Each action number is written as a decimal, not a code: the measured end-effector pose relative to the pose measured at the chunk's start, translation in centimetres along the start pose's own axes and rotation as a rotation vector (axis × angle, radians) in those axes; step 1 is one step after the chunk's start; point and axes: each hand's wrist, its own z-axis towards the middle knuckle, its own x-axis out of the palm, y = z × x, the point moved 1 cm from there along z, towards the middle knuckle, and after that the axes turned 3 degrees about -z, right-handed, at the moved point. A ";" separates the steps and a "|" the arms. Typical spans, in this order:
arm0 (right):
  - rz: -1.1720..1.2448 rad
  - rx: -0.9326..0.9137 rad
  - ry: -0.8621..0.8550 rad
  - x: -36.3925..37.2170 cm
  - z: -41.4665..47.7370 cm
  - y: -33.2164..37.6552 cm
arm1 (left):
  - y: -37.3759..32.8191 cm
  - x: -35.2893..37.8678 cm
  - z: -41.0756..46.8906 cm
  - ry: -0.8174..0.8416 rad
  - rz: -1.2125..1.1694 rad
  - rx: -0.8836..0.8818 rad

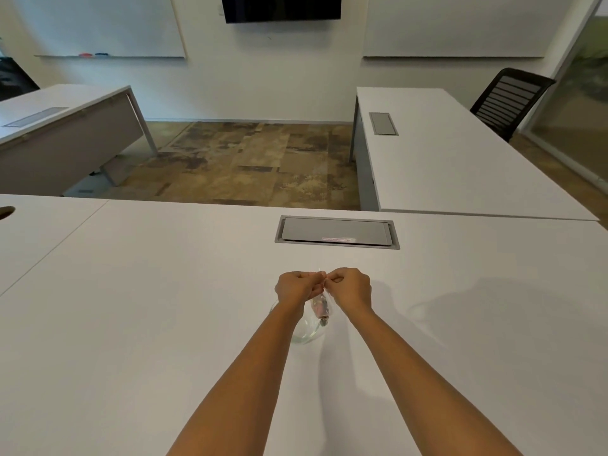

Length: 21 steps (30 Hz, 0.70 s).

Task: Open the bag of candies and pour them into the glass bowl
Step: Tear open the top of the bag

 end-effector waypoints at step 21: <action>-0.076 0.001 -0.066 1.4 -0.4 1.0 | -0.6 0.6 -0.6 -0.098 0.450 0.279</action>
